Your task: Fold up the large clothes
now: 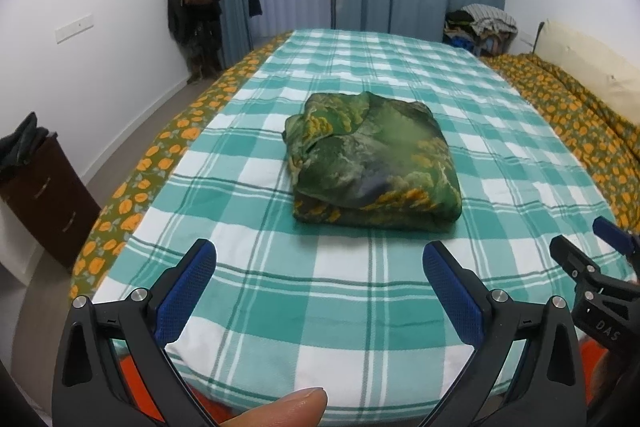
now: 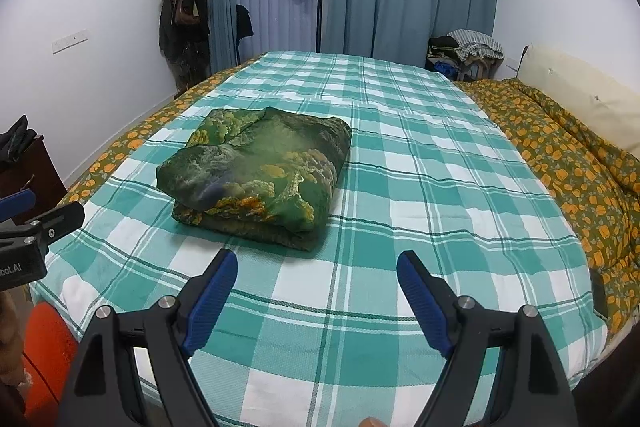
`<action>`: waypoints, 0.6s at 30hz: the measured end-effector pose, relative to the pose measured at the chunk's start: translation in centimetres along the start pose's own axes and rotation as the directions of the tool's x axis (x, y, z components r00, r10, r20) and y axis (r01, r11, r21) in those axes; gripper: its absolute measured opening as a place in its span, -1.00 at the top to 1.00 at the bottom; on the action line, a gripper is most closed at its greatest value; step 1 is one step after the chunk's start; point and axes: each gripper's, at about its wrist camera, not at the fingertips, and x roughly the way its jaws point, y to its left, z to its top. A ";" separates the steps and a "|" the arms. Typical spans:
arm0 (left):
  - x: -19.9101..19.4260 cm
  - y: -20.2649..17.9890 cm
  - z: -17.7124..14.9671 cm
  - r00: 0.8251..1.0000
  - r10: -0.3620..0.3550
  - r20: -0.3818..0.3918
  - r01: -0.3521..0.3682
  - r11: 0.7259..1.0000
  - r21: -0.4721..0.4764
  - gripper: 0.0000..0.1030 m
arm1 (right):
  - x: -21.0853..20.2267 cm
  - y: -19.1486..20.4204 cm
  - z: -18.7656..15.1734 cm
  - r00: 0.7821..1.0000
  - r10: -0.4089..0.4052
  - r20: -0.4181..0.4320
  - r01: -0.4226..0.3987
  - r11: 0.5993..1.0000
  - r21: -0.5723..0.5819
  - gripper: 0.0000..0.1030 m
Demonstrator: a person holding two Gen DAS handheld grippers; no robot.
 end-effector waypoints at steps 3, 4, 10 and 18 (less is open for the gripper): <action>0.0 0.0 0.0 1.000 -0.002 -0.003 0.002 1.000 0.004 -0.99 | 0.1 0.0 0.0 1.000 -0.001 -0.007 0.001 1.000 0.000 -0.63; 0.0 0.0 0.0 1.000 -0.003 -0.002 0.003 1.000 0.006 -0.99 | 0.0 0.1 -0.1 1.000 -0.001 -0.008 0.001 1.000 0.001 -0.63; -1.7 0.0 0.0 0.996 -0.019 0.089 0.016 0.999 0.032 -0.99 | -1.9 -0.4 0.2 0.996 0.034 0.079 -0.039 0.998 0.054 -0.63; -1.9 -0.2 0.4 0.998 -0.016 0.063 0.013 0.999 0.046 -0.99 | -1.4 0.1 0.8 1.000 -0.006 0.011 0.005 0.998 0.063 -0.63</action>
